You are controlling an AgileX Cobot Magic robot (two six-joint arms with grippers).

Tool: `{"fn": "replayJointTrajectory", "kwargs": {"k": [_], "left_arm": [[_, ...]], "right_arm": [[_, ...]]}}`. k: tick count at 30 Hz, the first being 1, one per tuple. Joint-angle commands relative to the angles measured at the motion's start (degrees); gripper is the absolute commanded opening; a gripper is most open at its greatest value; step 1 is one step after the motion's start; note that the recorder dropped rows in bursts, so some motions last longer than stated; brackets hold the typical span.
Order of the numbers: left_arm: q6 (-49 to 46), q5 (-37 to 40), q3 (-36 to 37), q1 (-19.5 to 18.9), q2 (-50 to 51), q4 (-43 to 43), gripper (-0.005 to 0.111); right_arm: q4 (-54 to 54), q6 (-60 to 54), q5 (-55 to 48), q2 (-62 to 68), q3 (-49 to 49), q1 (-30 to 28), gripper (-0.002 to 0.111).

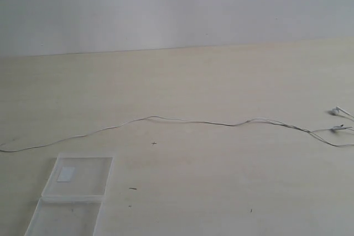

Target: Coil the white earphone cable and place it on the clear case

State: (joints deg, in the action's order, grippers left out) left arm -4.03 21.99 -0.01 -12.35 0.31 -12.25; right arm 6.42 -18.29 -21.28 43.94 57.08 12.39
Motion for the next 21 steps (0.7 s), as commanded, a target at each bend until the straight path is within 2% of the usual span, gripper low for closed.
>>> {"fn": "replayJointTrajectory", "kwargs": {"k": [1,5,9,11,16,18,21], "left_arm": [[-0.1,-0.3,0.0,0.3,-0.3,0.0,0.000],[-0.1,-0.3,0.0,0.3,-0.3,0.0,0.000],[-0.1,-0.3,0.0,0.3,-0.3,0.0,0.000],[-0.1,-0.3,0.0,0.3,-0.3,0.0,0.000],[-0.1,-0.3,0.0,0.3,-0.3,0.0,0.000],[-0.1,-0.3,0.0,0.3,-0.3,0.0,0.000],[-0.1,-0.3,0.0,0.3,-0.3,0.0,0.000]], "right_arm": [[2.7,-1.1,-4.1,11.6,3.1,1.1,0.000],[5.0,-3.2,-8.0,21.6,5.4,2.7,0.000],[12.4,-19.1,-14.1,30.6,8.8,6.4,0.000],[16.9,-23.6,-17.8,35.7,10.9,8.3,0.000],[20.1,-23.9,-19.3,46.8,15.2,10.9,0.000],[21.1,-24.1,-19.6,50.7,17.4,11.0,0.005],[22.3,-27.0,-21.0,56.8,20.4,11.0,0.022]]}}
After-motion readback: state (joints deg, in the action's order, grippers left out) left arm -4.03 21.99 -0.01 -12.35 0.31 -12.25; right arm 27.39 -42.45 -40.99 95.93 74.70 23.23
